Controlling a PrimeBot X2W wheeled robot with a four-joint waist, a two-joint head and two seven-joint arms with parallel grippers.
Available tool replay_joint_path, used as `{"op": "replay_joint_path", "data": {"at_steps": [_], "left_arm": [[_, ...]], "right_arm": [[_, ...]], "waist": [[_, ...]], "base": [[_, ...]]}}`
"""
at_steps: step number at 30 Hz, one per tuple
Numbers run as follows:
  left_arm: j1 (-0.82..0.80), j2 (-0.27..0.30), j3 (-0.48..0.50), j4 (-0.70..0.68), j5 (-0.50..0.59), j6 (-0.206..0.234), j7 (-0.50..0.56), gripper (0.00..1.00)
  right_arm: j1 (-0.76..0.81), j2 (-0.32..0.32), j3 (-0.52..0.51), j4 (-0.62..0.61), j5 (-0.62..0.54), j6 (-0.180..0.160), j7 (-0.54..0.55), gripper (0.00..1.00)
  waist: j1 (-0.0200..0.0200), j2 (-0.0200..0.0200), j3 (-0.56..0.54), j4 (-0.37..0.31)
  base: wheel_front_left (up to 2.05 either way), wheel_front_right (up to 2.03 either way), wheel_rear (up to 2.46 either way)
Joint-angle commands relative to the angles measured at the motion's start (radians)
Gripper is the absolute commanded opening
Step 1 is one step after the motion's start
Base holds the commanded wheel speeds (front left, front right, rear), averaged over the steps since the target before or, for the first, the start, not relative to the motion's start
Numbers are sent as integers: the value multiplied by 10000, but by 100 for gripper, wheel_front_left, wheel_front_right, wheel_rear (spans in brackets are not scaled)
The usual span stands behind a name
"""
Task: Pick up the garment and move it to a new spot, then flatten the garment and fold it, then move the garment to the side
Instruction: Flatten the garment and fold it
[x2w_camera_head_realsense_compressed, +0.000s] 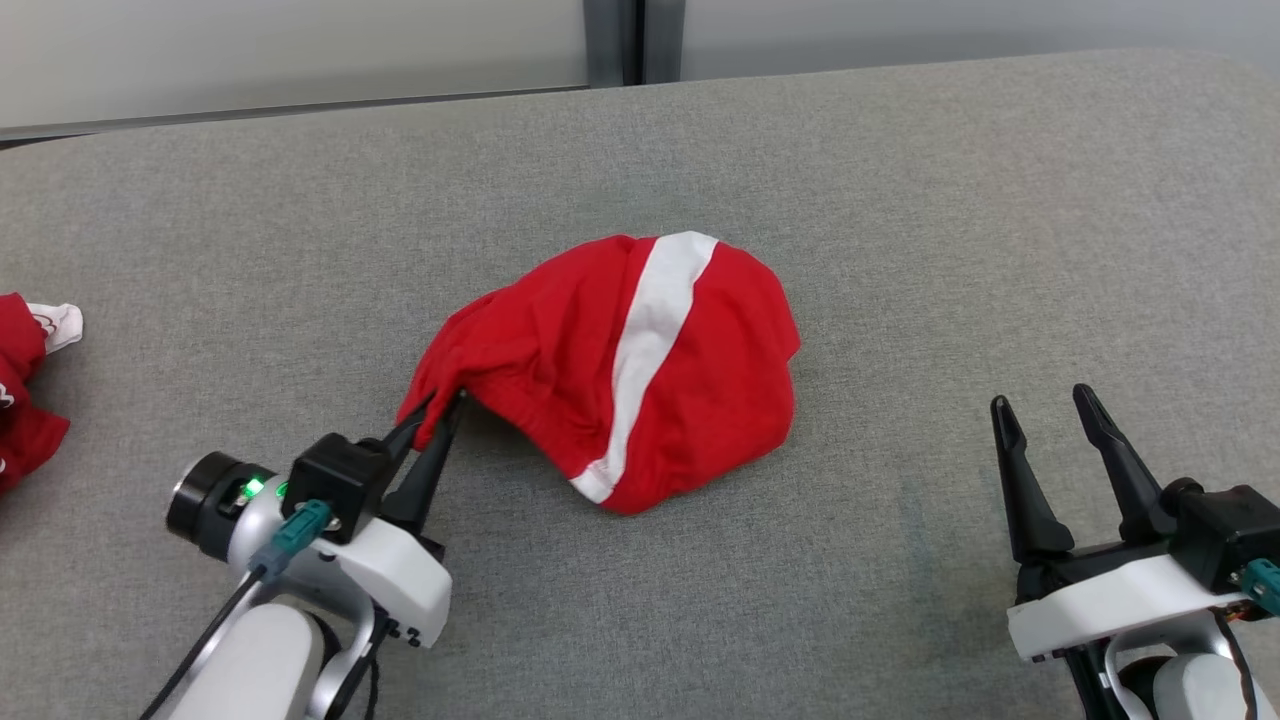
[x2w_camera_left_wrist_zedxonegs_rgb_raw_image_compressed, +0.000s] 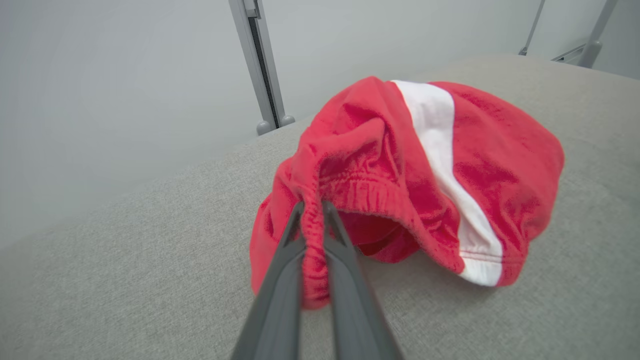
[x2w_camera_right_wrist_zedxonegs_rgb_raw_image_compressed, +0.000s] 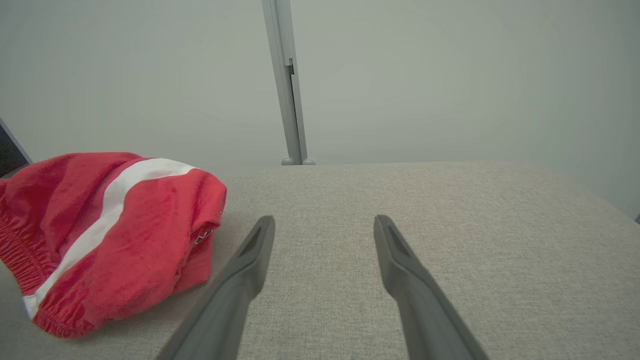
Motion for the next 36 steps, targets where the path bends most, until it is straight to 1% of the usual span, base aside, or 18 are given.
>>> {"op": "replay_joint_path", "data": {"at_steps": [1, 3, 5, 8, 11, 12, 13, 14, 17, 22, 24, 28, 32, 36], "left_arm": [[200, 210, 163, -297, -98, 112, 197, 0], [378, 513, 497, -646, -307, 196, 512, 0], [472, 585, 725, -711, -561, 257, 744, 0], [494, 615, 960, -445, -823, 290, 833, 0], [354, 511, 1214, 389, -1320, 178, 772, 0], [297, 390, 1285, 687, -1539, 174, 732, 17], [252, 319, 1356, 1020, -1607, 195, 593, 63], [223, 218, 1404, 1299, -1726, 201, 447, 100], [196, -60, 1505, 2009, -1954, 151, -183, 100], [385, -415, 1760, 2485, -2042, 457, -1446, 100], [624, -531, 1840, 2451, -2081, 613, -1717, 100], [1267, -762, 2106, 1809, -2065, 1169, -2079, 100], [1906, -991, 2378, 568, -1836, 1630, -2334, 100], [2347, -1118, 2348, -756, -1446, 1966, -2375, 100]], "right_arm": [[73, -3, -59, -7, -59, -7, 26, 100], [60, 13, -53, -34, -59, -7, 49, 100], [12, 15, -51, -48, -51, -7, 64, 100], [-54, 26, -61, -59, -34, -7, 84, 100], [-163, 44, -13, -67, -12, -5, 83, 100], [-191, 47, 10, -62, -10, -7, 74, 100], [-208, 36, 11, -48, 1, -5, 65, 100], [-222, 34, 21, -37, 10, -7, 65, 100], [-223, 39, 6, -11, 16, -7, 37, 100], [-153, 36, -46, 3, -54, -7, 72, 100], [-74, 20, -62, 19, -90, -7, 123, 100], [26, -20, -48, 15, -90, -7, 193, 100], [184, -83, -98, -59, -132, -7, 259, 100], [256, -102, -117, -164, -187, -7, 355, 100]], "waist": [[0, 0, -7, 6], [0, 0, 7, -10], [0, 0, 36, -25], [0, 0, 88, -41], [0, 0, 185, -102], [0, 0, 206, -120], [0, 0, 223, -132], [0, 0, 240, -145], [0, 0, 260, -149], [0, 0, 149, -40], [0, 0, 9, 23], [0, 0, -323, 119], [0, 0, -660, 191], [0, 0, -1049, 195]], "base": [[0, 0, 0], [0, 0, 0], [0, 0, 0], [0, 0, 0], [0, 0, 0], [0, 0, 0], [0, 0, 0], [0, 0, 0], [0, 0, 0], [0, 0, 0], [0, 0, 0], [0, 0, 0], [0, 0, 0], [0, 0, 0]]}}
